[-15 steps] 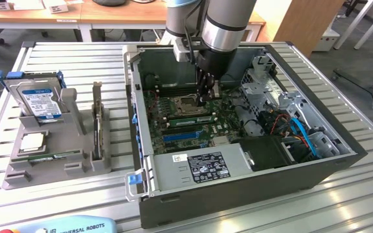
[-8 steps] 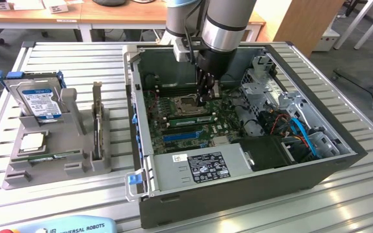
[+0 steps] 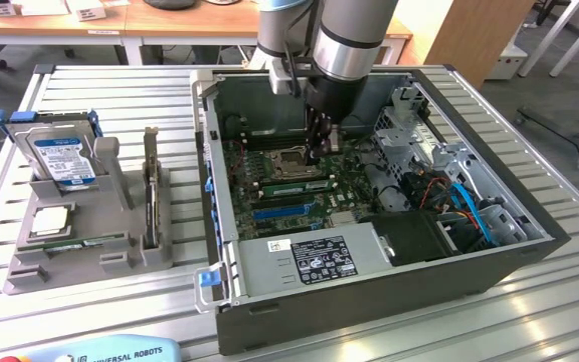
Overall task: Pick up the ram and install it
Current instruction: 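Press down the ram until it locks into place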
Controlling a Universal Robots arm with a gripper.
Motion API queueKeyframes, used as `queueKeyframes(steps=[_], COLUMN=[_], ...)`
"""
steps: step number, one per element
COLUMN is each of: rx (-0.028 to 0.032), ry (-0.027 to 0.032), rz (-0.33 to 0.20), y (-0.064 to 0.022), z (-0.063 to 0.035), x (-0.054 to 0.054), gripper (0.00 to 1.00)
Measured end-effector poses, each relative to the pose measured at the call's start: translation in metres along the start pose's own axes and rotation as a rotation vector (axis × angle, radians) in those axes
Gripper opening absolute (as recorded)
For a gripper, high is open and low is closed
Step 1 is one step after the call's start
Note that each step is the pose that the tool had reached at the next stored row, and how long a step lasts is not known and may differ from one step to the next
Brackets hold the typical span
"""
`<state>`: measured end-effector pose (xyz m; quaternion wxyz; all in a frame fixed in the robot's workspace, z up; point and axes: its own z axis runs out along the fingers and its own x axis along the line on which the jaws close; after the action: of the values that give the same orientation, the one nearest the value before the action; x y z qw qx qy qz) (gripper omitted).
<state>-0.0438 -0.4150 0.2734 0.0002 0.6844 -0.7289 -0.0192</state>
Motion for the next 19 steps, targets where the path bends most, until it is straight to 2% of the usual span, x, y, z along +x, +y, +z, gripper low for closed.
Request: queueKeyframes(steps=[19], rx=[0.0088], ry=[-0.0095], rz=[0.338], y=[0.0000], z=[0.0012], x=[0.0001], gripper=[0.10])
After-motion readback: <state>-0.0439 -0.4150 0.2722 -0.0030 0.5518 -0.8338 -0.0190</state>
